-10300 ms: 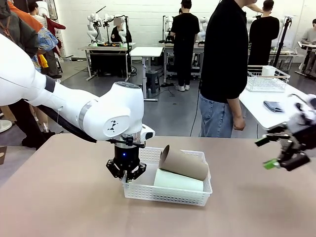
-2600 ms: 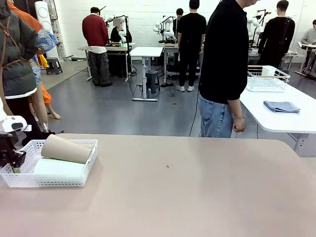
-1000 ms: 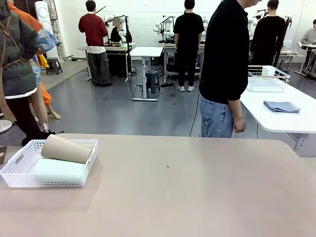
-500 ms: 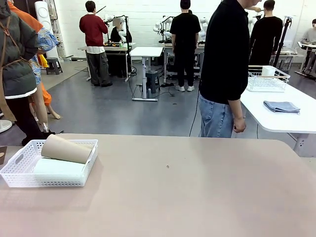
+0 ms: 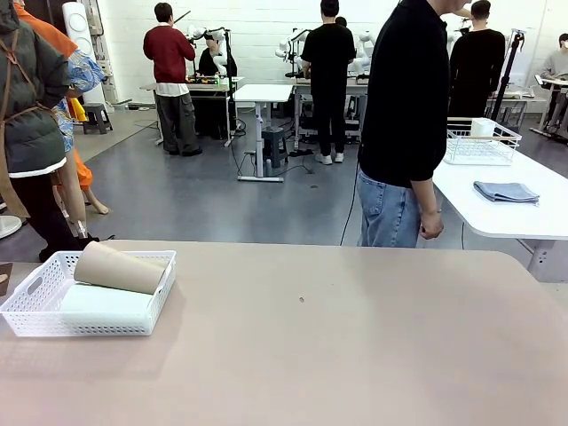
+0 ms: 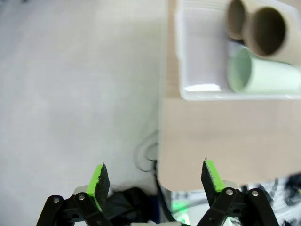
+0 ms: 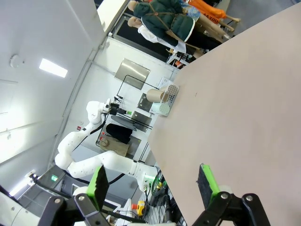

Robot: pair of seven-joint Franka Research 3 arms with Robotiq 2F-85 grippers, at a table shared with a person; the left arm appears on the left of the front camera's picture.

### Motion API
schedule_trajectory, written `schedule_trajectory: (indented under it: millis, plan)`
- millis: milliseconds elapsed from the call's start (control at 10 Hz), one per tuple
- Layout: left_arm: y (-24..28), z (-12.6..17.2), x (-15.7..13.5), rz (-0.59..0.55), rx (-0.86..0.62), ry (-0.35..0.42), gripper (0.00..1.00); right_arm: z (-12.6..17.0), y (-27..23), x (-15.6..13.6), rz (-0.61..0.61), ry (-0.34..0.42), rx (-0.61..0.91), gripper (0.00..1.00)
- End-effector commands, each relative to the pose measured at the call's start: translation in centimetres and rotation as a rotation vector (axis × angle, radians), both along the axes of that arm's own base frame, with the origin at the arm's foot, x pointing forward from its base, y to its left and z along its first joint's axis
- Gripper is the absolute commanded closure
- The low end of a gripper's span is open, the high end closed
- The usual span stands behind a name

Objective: Clean and organize the cups into the basket.
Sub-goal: Move the Organizing basket back to the left side of the table.

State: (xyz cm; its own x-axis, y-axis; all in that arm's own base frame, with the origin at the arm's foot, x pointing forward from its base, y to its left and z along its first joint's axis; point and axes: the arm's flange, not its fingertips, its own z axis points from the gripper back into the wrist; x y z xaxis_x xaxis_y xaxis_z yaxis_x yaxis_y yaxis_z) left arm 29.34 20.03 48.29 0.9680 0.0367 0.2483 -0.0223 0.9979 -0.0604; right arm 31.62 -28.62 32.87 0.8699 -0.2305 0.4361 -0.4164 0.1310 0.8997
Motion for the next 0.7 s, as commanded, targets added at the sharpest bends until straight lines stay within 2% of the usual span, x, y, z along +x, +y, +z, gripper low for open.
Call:
schedule_trajectory:
  millis: [0, 100, 300, 600]
  plan:
    - [5.0, 1.9, 0.6, -0.118, -0.367, 0.117, 0.0, 0.2, 0.1, 0.0, 0.006, -0.001, -0.005, 0.0]
    - [6.7, 1.9, 1.0, -0.167, -0.523, 0.186, 0.0, 0.2, 0.1, 0.0, 0.006, -0.001, -0.005, 0.0]
    - [9.3, 1.3, 1.5, -0.22, -0.727, 0.264, 0.0, 0.2, 0.1, 0.0, 0.006, -0.001, -0.005, 0.0]
    - [12.5, 2.0, 0.5, -0.205, -0.858, 0.238, 0.0, 0.2, 0.1, 0.0, 0.006, -0.001, -0.005, 0.0]
